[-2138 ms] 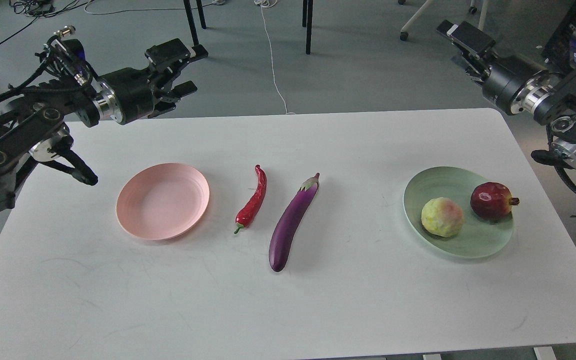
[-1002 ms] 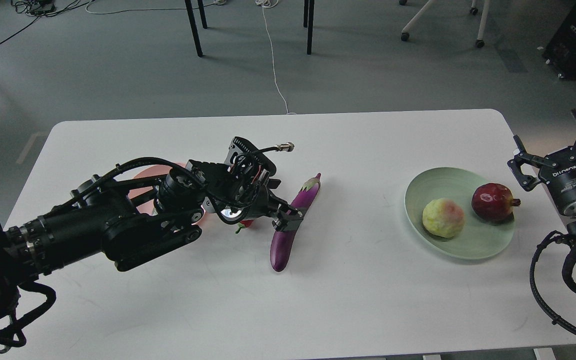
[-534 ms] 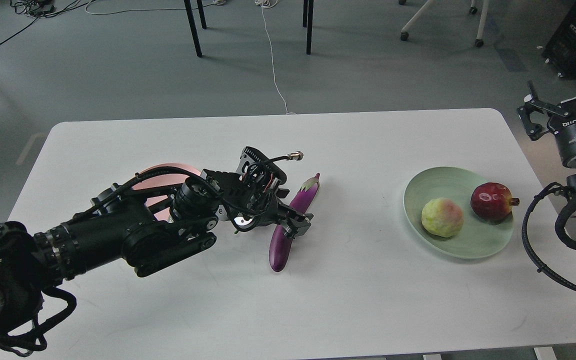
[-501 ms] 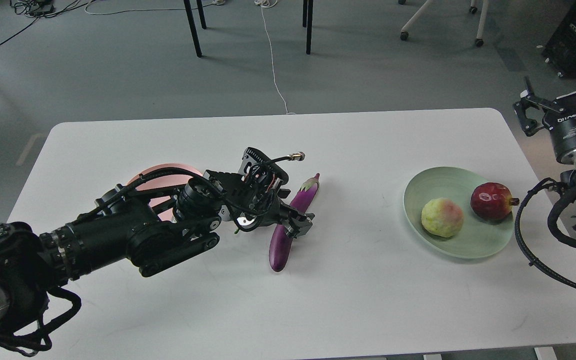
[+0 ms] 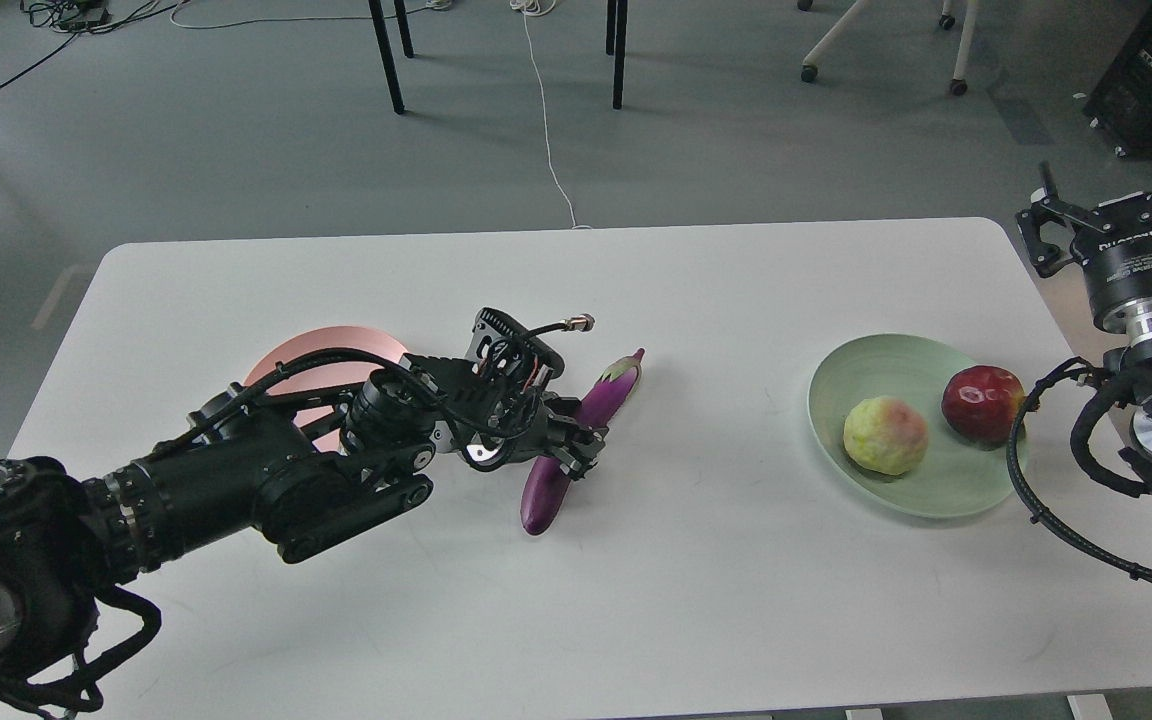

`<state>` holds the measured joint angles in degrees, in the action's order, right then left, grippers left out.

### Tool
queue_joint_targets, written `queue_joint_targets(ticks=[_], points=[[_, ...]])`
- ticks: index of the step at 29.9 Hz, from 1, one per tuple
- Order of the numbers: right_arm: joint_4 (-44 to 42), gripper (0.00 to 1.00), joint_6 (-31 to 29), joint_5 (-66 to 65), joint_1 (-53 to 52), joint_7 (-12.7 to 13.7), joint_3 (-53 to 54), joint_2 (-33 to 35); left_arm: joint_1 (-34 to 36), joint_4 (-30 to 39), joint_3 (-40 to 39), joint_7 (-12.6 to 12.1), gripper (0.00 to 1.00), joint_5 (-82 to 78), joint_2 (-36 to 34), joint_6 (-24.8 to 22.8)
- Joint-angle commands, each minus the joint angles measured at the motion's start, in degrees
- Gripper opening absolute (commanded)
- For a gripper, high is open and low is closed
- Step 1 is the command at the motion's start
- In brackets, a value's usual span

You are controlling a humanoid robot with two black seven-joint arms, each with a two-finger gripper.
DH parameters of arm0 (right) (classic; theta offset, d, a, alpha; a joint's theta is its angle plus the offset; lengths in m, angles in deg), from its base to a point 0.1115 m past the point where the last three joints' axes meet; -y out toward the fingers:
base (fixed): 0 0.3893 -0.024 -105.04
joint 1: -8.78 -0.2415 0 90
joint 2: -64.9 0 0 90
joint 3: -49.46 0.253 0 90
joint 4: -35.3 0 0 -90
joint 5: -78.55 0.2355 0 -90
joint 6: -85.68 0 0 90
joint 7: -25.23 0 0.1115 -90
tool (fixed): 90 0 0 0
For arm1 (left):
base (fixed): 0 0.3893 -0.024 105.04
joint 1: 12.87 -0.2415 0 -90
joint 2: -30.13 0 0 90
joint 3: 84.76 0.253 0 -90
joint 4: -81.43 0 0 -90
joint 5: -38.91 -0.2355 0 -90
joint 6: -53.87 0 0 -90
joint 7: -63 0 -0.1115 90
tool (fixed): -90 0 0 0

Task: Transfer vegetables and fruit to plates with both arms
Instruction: 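Lift the eggplant and lay it on the pink plate, releasing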

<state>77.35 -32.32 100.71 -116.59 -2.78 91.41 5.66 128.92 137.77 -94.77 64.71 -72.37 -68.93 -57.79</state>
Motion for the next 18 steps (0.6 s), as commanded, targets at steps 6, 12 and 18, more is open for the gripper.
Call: queue_joint_targets(ticks=[6,12,18], points=[[-0.5,0.98,0.0,-0.2,-1.0,0.0,-0.1,0.3,3.5,7.7,-1.4,0.8,0.14,2.6,-10.4,-0.4],[-1.2,0.98,0.0,-0.2,-0.9,0.0,-0.1,0.5,4.8,15.3,-0.8,1.1,0.16,12.1,-25.6,-1.8],[-1.2,0.98,0.0,-0.2,-0.9,0.0,-0.1,0.0,-1.1,13.1,0.1,2.2,0.17,12.2,-31.8,-1.2]])
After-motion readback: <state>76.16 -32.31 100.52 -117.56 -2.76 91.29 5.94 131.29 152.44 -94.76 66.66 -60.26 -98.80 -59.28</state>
